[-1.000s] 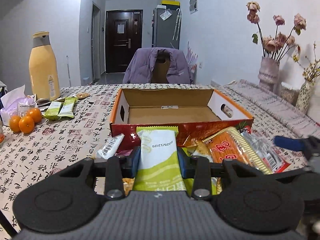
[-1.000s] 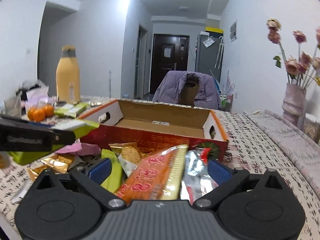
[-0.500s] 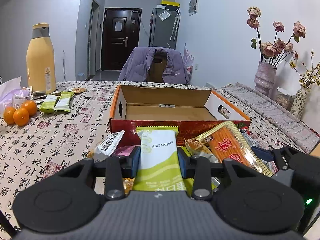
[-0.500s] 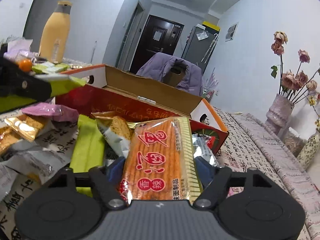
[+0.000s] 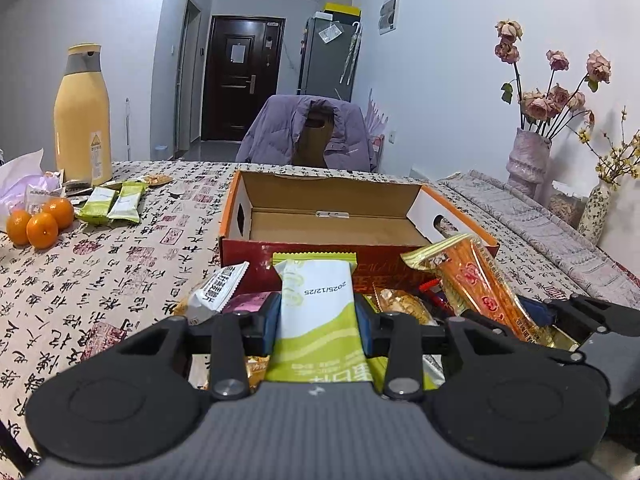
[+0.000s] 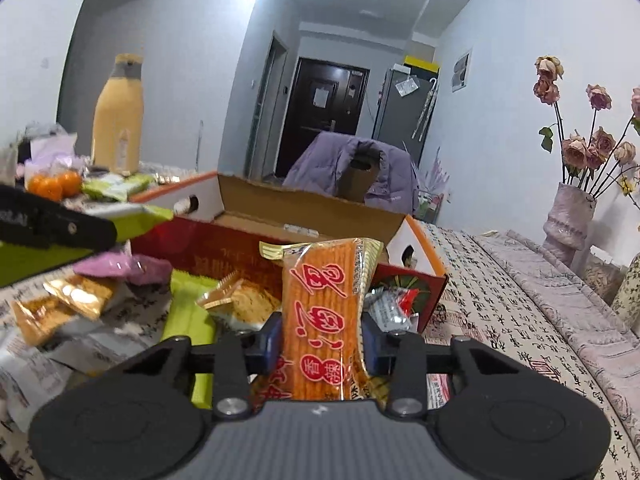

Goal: Organize snacks
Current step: 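Carry both packets into the box and open both grippers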

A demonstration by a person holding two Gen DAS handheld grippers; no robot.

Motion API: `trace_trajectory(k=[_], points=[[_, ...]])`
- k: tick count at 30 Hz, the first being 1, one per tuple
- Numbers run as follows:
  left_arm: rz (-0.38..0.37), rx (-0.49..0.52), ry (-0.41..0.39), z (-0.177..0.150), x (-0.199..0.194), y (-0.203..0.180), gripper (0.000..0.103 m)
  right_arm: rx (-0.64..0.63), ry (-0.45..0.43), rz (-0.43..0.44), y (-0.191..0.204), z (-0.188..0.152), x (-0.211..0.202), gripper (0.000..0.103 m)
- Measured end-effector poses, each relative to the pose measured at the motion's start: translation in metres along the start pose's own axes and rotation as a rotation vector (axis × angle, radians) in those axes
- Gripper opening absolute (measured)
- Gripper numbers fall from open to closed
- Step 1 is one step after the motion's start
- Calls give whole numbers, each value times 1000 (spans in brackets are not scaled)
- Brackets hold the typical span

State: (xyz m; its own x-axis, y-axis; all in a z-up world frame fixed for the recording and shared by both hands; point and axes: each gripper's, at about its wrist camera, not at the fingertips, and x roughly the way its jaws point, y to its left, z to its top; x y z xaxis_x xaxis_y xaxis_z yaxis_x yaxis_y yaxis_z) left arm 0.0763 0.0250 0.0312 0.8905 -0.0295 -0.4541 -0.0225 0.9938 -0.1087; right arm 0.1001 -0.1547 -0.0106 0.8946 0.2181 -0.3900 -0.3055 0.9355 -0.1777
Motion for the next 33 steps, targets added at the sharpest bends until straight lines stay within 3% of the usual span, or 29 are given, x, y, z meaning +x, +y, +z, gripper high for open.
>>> trace_trajectory(k=[12,20,26,33], points=[[20,25,-34,41,14,-9,38,54,-106,67,-27,40,-7,38],[37,34,-52,90,47,-15,38,124,-117,102,-60,91,33,38],[63,50,5,123,91,-18,38,152,-62,117,-78,123,81,38],[130,51,90,136,151,-15,38,173,83,121,-86,136,149,38]])
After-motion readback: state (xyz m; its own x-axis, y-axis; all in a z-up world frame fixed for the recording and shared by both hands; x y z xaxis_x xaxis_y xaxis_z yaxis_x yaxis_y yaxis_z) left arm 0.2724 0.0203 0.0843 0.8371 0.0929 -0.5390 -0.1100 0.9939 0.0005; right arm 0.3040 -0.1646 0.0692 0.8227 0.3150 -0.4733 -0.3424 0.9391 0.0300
